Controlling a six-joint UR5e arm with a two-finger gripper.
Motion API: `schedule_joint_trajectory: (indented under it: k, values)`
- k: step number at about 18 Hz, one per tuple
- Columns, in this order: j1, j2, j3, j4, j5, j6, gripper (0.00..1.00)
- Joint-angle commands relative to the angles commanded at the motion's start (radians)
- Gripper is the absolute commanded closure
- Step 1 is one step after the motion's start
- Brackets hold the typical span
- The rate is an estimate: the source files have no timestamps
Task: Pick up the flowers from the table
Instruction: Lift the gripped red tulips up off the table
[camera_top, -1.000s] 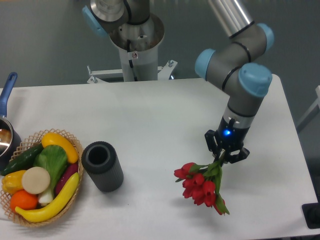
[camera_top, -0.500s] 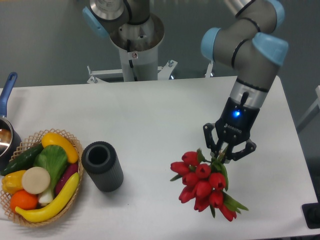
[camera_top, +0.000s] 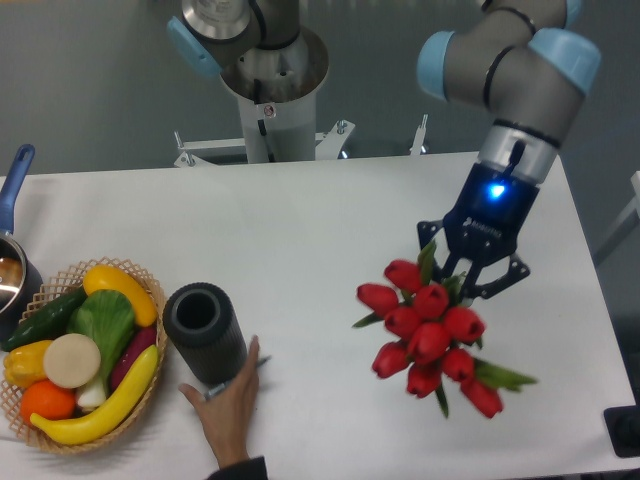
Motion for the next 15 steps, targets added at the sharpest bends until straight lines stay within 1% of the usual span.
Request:
schedule_joint_trajectory:
  k: [2, 7, 15]
  values:
    - [0.009, -0.003, 0.017, 0.0, -0.029, -0.011, 0.76]
    - [0.017, -0.015, 0.051, 0.0, -0.031, -0.012, 0.76]
    - [0.017, -0.017, 0.055, 0.0, -0.033, -0.018, 0.76]
